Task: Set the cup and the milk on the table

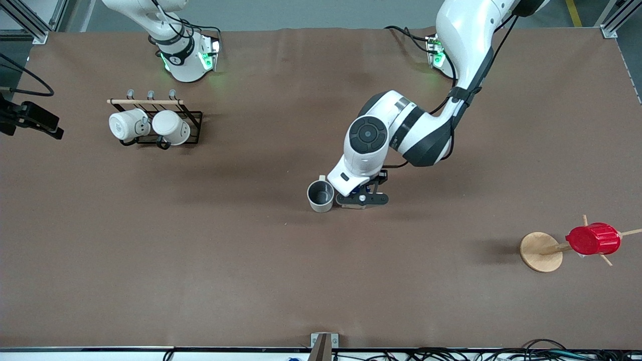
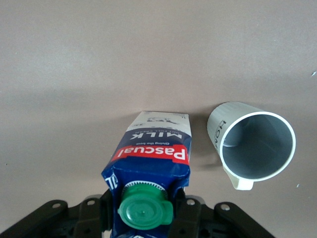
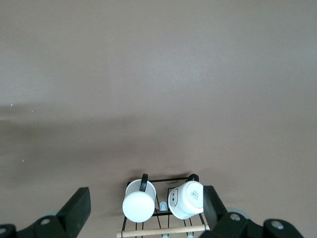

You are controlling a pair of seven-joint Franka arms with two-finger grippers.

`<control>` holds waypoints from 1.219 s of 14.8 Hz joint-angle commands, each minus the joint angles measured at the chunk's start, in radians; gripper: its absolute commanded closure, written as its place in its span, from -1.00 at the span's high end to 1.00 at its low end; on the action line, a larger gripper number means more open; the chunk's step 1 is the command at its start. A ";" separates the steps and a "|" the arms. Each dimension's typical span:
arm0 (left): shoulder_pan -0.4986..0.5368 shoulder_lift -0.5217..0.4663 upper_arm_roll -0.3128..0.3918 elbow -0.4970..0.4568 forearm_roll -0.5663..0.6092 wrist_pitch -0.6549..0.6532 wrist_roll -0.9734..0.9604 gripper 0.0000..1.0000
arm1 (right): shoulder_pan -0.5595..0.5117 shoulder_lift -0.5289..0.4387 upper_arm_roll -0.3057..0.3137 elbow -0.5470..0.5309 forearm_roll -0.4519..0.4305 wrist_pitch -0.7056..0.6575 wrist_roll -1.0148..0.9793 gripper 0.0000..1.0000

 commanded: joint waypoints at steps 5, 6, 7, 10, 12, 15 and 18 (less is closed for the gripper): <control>-0.019 0.019 0.002 0.028 0.048 0.008 0.000 1.00 | -0.003 -0.039 -0.019 -0.046 0.020 0.018 -0.029 1.00; -0.019 0.012 0.002 0.028 0.050 0.008 -0.001 1.00 | -0.003 -0.039 -0.019 -0.046 0.020 0.017 -0.029 1.00; -0.017 0.006 0.001 0.028 0.050 0.008 -0.003 1.00 | -0.003 -0.039 -0.019 -0.046 0.020 0.015 -0.029 1.00; -0.004 -0.024 0.001 0.028 0.050 0.007 -0.004 1.00 | -0.003 -0.039 -0.019 -0.046 0.020 0.015 -0.027 1.00; 0.007 -0.070 0.002 0.022 0.044 -0.004 -0.004 1.00 | -0.003 -0.039 -0.019 -0.046 0.020 0.015 -0.027 1.00; 0.036 -0.125 0.002 0.016 0.042 -0.030 -0.020 1.00 | -0.003 -0.039 -0.019 -0.046 0.020 0.012 -0.027 1.00; 0.104 -0.191 0.002 -0.007 0.042 -0.073 0.000 1.00 | -0.003 -0.039 -0.019 -0.046 0.020 0.012 -0.029 1.00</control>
